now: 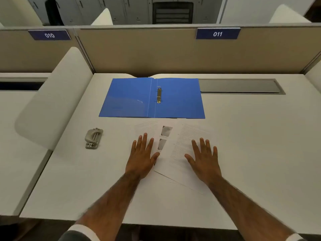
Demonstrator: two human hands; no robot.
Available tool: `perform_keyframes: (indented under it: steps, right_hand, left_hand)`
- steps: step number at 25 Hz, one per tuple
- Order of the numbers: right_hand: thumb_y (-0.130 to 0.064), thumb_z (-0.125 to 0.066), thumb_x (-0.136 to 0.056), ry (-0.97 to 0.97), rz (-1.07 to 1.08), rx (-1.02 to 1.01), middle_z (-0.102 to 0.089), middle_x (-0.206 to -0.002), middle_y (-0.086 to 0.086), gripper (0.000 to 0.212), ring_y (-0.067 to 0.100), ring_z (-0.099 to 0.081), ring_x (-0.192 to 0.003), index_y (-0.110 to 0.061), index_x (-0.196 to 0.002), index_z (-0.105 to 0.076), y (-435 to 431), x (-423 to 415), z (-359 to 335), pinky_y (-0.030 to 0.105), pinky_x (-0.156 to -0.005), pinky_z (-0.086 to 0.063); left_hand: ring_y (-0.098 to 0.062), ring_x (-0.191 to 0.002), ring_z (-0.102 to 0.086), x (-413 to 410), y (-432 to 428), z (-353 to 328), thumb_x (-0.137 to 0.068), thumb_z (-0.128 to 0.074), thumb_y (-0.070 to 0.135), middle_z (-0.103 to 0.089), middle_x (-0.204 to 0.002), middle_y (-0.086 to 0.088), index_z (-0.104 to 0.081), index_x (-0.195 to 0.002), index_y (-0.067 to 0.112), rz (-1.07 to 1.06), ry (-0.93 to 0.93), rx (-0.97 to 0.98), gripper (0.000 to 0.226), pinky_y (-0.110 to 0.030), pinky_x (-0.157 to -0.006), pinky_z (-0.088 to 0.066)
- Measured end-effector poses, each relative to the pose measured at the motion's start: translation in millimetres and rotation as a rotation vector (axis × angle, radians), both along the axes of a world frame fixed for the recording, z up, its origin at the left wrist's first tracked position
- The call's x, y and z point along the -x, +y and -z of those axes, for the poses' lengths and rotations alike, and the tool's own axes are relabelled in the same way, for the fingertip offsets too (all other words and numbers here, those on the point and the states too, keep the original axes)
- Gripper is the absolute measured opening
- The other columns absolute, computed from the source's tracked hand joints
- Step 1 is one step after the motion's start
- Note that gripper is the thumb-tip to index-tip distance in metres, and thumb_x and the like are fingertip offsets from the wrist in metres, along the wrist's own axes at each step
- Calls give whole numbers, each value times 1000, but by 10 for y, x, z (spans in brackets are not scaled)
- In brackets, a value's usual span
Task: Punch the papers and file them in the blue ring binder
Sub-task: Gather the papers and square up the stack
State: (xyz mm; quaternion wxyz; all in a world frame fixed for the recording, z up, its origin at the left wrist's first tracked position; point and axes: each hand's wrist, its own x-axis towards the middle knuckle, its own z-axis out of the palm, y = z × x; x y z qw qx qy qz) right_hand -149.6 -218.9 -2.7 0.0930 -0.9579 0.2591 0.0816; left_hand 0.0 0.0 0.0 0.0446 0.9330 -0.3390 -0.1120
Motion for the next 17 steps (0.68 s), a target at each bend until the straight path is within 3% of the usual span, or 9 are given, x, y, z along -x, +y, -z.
perform_keyframes:
  steps: [11,17]
  right_hand:
    - [-77,8,-85,33,-21,19,16,-165,6,86,31,13,-152,-30,-156,10,-21,98,254,57,-121,4]
    - [-77,6,-86,21,-21,41,18,-165,6,85,30,14,-152,-29,-156,9,-14,126,285,57,-121,1]
  left_hand:
    - [-21,-148,25,74,0,146,-80,16,76,29,-160,1,15,-154,28,22,16,-21,89,-47,-122,9]
    - [-21,-148,24,105,-464,70,-90,-4,73,26,-161,4,10,-155,33,149,-9,40,78,-48,-121,10]
